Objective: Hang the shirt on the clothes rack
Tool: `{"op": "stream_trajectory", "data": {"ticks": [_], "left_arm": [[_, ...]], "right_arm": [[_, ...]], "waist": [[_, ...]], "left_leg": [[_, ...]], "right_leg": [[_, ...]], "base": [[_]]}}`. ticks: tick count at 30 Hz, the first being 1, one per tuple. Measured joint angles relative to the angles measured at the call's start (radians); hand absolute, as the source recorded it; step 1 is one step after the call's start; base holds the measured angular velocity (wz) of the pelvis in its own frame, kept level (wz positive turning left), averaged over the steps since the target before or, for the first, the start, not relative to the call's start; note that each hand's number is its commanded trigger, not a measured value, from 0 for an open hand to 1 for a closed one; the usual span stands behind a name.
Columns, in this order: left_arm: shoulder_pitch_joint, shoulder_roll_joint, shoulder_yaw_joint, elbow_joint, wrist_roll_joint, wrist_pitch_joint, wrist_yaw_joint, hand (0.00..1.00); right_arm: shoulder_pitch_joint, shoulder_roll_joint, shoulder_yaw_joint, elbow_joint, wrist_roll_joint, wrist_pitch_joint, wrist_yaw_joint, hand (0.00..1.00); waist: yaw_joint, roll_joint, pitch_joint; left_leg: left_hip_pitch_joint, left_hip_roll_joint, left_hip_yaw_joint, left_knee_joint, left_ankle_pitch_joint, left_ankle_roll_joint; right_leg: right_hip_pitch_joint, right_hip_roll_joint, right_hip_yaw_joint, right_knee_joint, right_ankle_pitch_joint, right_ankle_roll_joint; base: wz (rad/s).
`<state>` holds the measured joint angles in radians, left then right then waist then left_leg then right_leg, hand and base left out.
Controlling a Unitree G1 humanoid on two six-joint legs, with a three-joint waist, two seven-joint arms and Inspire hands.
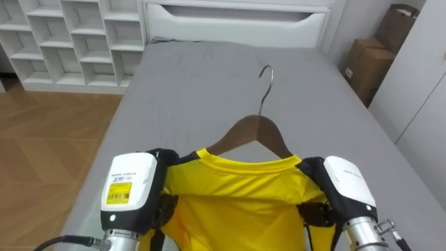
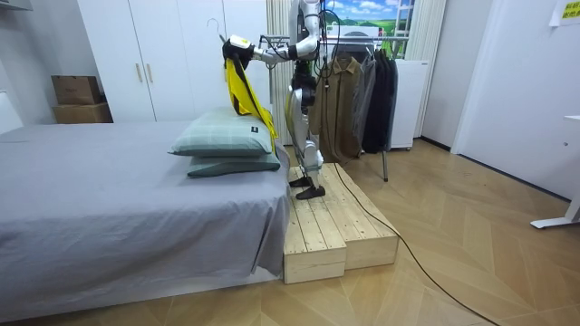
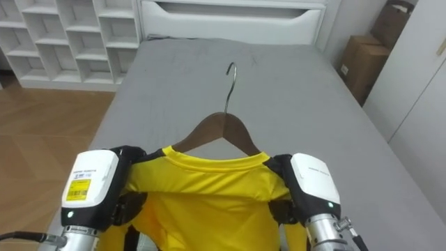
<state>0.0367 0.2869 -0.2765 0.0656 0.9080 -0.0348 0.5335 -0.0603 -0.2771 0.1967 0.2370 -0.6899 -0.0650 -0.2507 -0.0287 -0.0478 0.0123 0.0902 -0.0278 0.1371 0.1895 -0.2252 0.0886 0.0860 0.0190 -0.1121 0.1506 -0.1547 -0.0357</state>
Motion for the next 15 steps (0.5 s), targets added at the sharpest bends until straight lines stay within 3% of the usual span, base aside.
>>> {"op": "stream_trajectory", "data": {"ticks": [7, 15], "left_arm": [[0.0, 0.0, 0.0, 0.0, 0.0, 0.0, 0.0, 1.0], [0.0, -0.001, -0.003, 0.002, 0.0, 0.001, 0.0, 1.0]], "right_arm": [[0.0, 0.0, 0.0, 0.0, 0.0, 0.0, -0.001, 1.0], [0.0, 0.005, 0.0, 0.024, 0.0, -0.006, -0.02, 1.0]], "waist": [[0.0, 0.0, -0.0093], [-0.009, 0.001, -0.0092]], "left_leg": [[0.002, 0.0, 0.0, 0.0, 0.0, 0.0], [0.008, 0.0, 0.004, 0.0, 0.0, 0.0]], "right_leg": [[0.001, 0.0, 0.0, 0.0, 0.0, 0.0], [0.006, 0.0, 0.008, 0.001, 0.0, -0.001]], "base": [[0.0], [-0.01]]}}
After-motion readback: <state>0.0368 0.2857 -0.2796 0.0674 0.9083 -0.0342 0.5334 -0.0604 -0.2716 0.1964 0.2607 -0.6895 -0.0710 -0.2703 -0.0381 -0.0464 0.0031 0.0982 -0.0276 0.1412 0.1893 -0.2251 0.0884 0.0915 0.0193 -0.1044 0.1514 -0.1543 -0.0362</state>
